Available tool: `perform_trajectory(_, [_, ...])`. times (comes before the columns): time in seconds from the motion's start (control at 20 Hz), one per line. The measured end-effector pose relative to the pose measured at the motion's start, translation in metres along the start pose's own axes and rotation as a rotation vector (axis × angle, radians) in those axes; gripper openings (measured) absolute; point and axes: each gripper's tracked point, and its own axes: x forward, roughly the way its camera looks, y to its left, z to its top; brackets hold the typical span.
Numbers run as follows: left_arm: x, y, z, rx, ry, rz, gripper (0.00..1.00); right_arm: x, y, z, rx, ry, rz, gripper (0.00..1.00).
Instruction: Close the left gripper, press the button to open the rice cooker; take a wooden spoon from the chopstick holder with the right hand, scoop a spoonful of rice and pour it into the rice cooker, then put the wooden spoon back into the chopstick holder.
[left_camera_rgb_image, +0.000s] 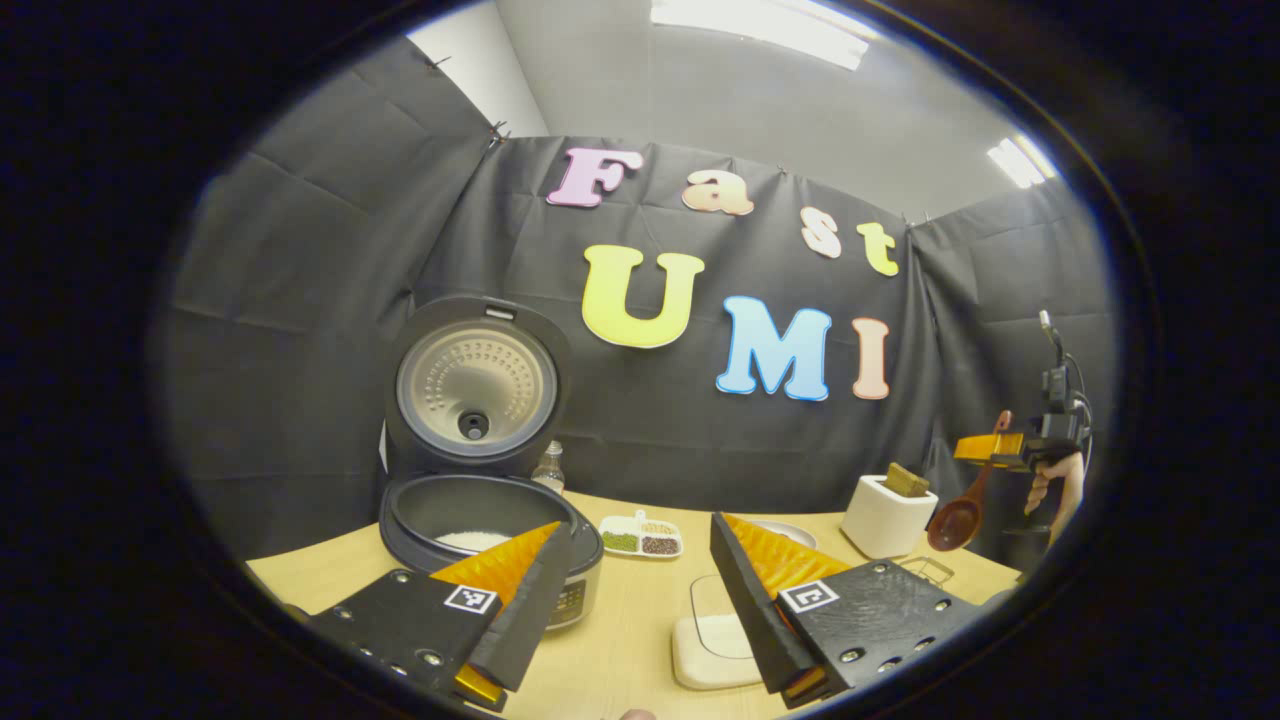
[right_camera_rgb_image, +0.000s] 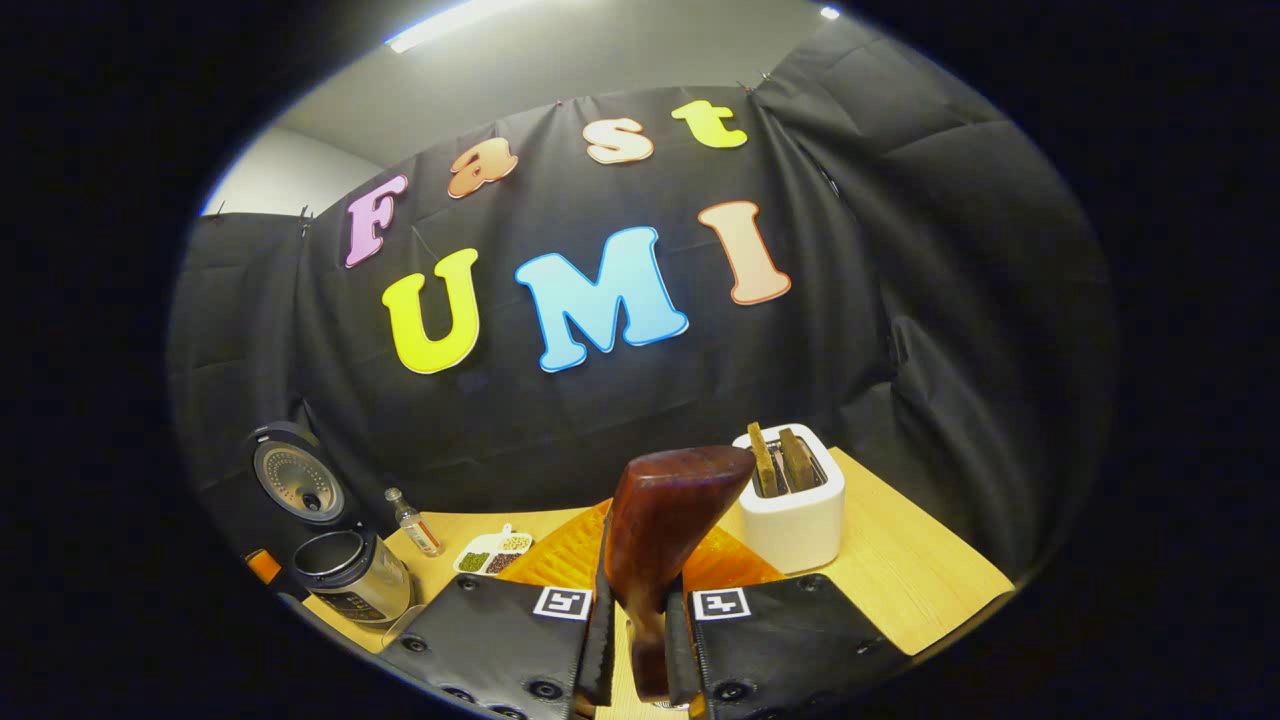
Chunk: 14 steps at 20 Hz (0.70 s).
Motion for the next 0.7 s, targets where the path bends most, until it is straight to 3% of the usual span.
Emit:
perform_trajectory(0.25, [0.003,-0.01,0.003,0.041,-0.007,0.008,0.87,0.01,-0.02,-0.031,0.025,0.048,-0.027,0.23])
perform_trajectory(0.7, [0.003,-0.003,0.005,-0.025,-0.02,0.039,0.87,0.032,-0.042,-0.089,0.083,0.128,-0.093,0.23])
